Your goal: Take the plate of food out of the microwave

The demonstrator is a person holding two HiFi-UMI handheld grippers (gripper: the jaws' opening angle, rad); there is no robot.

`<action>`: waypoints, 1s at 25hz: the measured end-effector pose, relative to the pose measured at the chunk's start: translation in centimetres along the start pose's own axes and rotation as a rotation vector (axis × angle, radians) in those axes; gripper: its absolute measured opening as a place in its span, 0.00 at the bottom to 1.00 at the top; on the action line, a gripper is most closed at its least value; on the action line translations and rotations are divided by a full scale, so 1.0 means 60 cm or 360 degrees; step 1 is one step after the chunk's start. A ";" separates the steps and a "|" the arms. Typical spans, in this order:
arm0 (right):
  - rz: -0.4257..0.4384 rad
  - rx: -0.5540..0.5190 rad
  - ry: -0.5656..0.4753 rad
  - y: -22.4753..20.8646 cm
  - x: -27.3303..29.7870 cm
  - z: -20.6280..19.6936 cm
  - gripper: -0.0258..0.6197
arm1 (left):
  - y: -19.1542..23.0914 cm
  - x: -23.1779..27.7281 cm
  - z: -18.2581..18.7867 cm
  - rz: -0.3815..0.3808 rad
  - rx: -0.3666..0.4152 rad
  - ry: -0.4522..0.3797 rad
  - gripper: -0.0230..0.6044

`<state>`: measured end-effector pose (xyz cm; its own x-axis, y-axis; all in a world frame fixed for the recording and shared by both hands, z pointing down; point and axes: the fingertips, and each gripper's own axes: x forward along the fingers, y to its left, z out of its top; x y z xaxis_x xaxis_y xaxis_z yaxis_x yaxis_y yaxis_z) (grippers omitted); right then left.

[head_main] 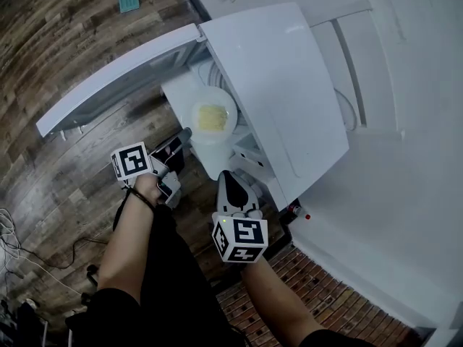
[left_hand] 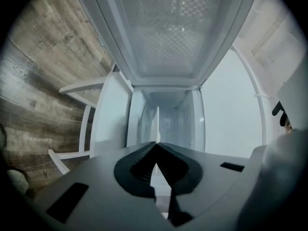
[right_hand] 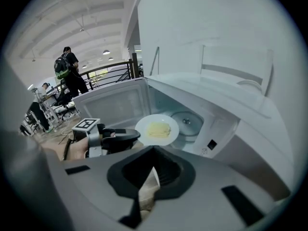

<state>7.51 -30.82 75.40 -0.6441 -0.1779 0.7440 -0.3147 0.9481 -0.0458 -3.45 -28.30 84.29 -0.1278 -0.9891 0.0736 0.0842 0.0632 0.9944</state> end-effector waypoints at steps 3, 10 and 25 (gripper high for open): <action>-0.0001 0.0022 -0.0036 -0.003 -0.009 0.013 0.05 | -0.016 -0.046 -0.002 0.0016 -0.0110 -0.0069 0.05; -0.0045 0.0101 -0.0117 0.004 -0.049 0.064 0.05 | -0.105 -0.150 -0.015 0.0037 -0.0220 -0.0173 0.05; -0.0123 0.0233 -0.0494 -0.023 -0.248 0.316 0.05 | -0.464 -0.183 0.020 0.0006 -0.0020 -0.0143 0.05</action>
<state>4.29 -34.48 51.78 -0.7886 -0.3408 0.5119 -0.4532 0.8847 -0.1091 -5.59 -19.02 55.88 -0.2158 -0.9728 0.0844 0.0970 0.0647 0.9932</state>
